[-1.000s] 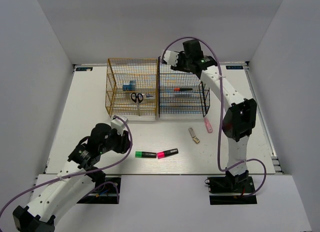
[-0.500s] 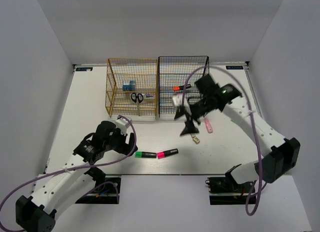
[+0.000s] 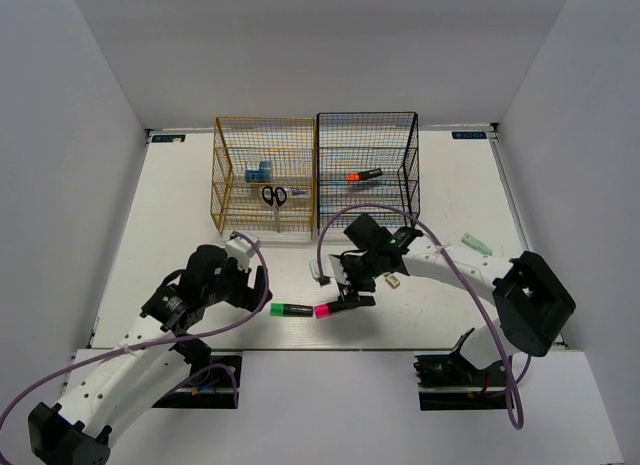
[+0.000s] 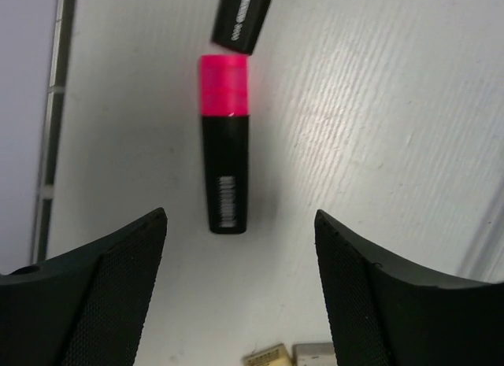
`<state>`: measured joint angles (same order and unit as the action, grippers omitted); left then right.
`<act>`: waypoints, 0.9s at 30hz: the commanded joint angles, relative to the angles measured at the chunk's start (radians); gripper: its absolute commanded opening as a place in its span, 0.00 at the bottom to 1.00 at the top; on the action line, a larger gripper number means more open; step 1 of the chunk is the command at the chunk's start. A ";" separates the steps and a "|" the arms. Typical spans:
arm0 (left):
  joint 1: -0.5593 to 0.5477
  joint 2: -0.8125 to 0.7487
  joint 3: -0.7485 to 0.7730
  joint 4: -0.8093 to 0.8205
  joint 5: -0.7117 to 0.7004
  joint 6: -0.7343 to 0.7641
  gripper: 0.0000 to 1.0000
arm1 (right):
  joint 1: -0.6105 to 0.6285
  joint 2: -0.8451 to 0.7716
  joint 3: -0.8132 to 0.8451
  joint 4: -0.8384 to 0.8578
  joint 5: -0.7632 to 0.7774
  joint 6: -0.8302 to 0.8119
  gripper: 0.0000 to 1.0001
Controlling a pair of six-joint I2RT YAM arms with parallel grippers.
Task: Sort the stationery into containers
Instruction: Pick up the pen from the center of the board.
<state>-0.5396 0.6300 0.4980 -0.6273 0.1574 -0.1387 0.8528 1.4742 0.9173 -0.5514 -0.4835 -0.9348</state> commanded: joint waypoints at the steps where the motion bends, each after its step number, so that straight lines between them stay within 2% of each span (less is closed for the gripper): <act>1: 0.001 -0.019 0.017 -0.005 -0.027 0.005 0.91 | 0.049 0.047 0.035 0.126 0.114 0.108 0.77; 10: 0.000 -0.062 0.022 -0.018 -0.084 0.002 0.91 | 0.158 0.093 0.015 0.131 0.166 0.145 0.74; 13: 0.003 -0.085 0.022 -0.015 -0.110 -0.001 0.91 | 0.181 0.129 0.015 0.154 0.236 0.165 0.73; 20: 0.001 -0.142 0.013 -0.014 -0.151 -0.012 0.91 | 0.201 0.187 0.018 0.176 0.276 0.182 0.70; 27: 0.001 -0.165 0.013 -0.022 -0.191 -0.015 0.89 | 0.201 0.234 0.023 0.104 0.267 0.166 0.44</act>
<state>-0.5396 0.4778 0.4980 -0.6437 -0.0051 -0.1471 1.0489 1.6566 0.9344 -0.4099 -0.2455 -0.7540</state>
